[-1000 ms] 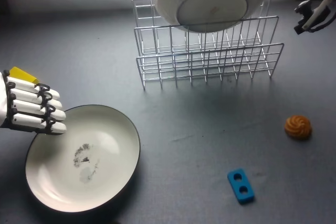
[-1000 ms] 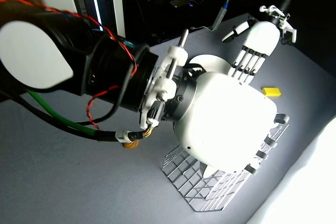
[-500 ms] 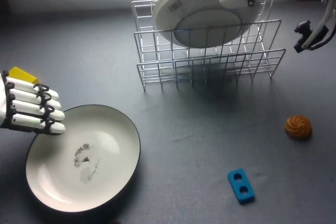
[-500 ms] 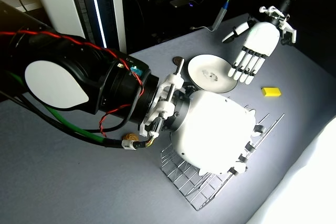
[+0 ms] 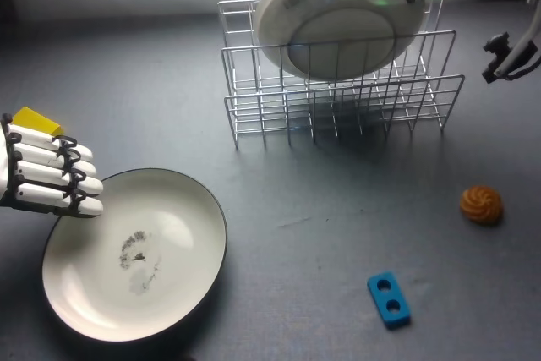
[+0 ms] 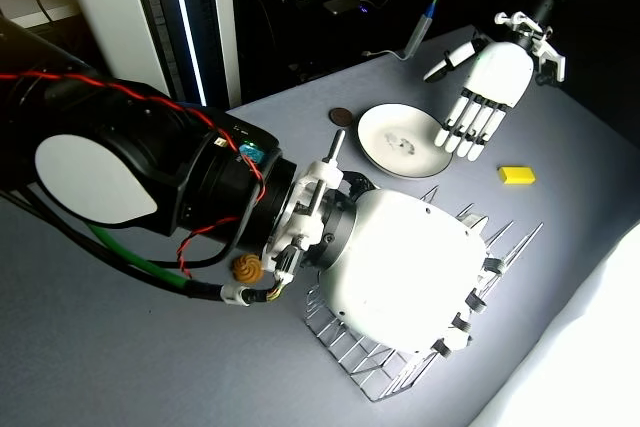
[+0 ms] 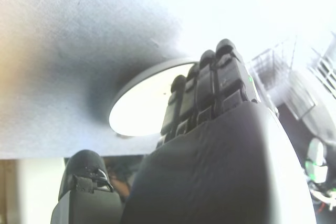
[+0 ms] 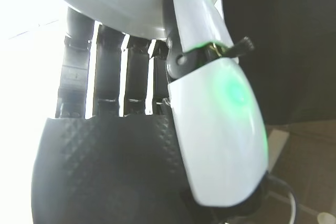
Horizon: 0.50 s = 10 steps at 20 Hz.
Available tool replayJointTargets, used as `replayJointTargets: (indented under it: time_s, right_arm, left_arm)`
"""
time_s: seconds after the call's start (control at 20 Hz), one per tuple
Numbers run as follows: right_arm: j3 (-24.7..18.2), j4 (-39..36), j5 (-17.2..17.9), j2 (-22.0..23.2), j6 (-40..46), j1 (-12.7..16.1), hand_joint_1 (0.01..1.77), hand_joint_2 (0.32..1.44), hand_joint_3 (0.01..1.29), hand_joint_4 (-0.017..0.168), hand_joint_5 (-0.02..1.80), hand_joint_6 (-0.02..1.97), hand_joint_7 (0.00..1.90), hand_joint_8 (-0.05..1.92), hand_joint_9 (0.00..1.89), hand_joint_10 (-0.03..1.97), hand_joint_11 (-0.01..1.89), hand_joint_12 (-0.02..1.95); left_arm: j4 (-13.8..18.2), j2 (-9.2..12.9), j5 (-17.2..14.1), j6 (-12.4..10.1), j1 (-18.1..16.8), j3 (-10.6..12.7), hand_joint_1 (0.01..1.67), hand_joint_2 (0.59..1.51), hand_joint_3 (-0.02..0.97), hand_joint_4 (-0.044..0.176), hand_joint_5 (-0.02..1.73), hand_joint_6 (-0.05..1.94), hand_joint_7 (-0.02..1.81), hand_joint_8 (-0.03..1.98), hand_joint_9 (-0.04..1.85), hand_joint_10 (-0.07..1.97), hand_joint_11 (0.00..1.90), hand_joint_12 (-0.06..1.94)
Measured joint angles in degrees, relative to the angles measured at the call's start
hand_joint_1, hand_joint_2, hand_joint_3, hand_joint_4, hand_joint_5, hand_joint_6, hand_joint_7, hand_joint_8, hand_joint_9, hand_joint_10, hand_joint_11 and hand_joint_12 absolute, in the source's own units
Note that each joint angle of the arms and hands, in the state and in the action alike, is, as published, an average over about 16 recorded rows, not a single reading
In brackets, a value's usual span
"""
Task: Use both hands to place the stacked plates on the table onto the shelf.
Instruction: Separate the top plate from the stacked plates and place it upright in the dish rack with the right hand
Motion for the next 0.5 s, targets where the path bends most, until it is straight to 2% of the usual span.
replayJointTargets:
  time_s: [0.3, 0.5]
  right_arm:
    - [0.6, 0.7, 1.2, 0.1, 0.0, -1.0, 1.17, 1.15, 0.02, -0.006, 0.74, 0.48, 0.85, 0.40, 0.74, 0.71, 0.39, 1.39]
    - [0.7, 0.9, 1.7, 0.3, -0.2, -0.9, 1.07, 1.16, 0.02, -0.004, 0.67, 0.22, 0.77, 0.13, 0.66, 0.45, 0.27, 1.33]
  left_arm:
    - [0.0, 0.0, -0.5, 0.0, 0.0, 0.1, 0.02, 1.043, 0.001, -0.001, 0.02, 0.02, 0.01, -0.01, 0.02, 0.00, 0.02, 0.00]
    - [0.0, 0.0, -1.0, 0.0, 0.0, 0.1, 0.02, 1.043, 0.000, -0.002, 0.02, 0.02, 0.02, -0.01, 0.02, 0.00, 0.02, 0.00]
